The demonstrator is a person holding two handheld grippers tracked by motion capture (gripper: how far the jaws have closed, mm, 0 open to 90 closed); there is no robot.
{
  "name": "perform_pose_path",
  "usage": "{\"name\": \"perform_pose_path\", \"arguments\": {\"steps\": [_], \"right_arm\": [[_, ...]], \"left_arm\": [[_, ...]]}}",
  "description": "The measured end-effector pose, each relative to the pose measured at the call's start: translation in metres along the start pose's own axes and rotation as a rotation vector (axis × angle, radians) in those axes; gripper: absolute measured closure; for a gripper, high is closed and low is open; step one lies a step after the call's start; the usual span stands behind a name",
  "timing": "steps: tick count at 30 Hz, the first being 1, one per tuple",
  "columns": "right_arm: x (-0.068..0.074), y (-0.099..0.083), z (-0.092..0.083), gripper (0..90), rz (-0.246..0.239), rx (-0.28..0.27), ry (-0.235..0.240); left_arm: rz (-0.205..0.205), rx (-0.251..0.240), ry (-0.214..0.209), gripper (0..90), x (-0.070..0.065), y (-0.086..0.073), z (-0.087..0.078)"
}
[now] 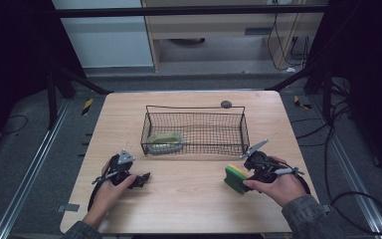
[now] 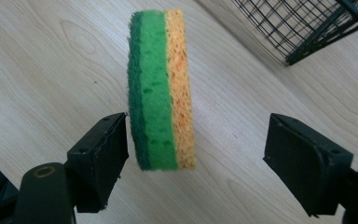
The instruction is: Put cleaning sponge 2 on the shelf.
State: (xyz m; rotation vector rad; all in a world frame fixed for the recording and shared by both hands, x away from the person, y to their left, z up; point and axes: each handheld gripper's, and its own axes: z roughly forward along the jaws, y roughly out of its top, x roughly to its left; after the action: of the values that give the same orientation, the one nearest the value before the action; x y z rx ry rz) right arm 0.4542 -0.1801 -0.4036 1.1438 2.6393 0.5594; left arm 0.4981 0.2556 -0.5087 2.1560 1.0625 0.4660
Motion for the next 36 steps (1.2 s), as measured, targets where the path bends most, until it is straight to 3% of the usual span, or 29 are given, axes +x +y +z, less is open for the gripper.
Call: {"name": "perform_pose_path", "arguments": {"steps": [23, 28, 31, 36], "right_arm": [[0.006, 0.023, 0.012, 34.5, -0.034, 0.044, 0.039], [0.005, 0.024, 0.017, 46.3, -0.028, 0.066, 0.059], [0.005, 0.025, 0.017, 63.4, -0.019, 0.073, 0.063], [-0.001, 0.025, 0.008, 64.1, -0.007, 0.059, 0.057]], "left_arm": [[0.001, 0.000, 0.000, 0.0, 0.000, 0.000, 0.000], [0.001, 0.000, 0.000, 0.0, 0.000, 0.000, 0.000], [0.001, 0.000, 0.000, 0.0, 0.000, 0.000, 0.000], [0.001, 0.000, 0.000, 0.0, 0.000, 0.000, 0.000]]}}
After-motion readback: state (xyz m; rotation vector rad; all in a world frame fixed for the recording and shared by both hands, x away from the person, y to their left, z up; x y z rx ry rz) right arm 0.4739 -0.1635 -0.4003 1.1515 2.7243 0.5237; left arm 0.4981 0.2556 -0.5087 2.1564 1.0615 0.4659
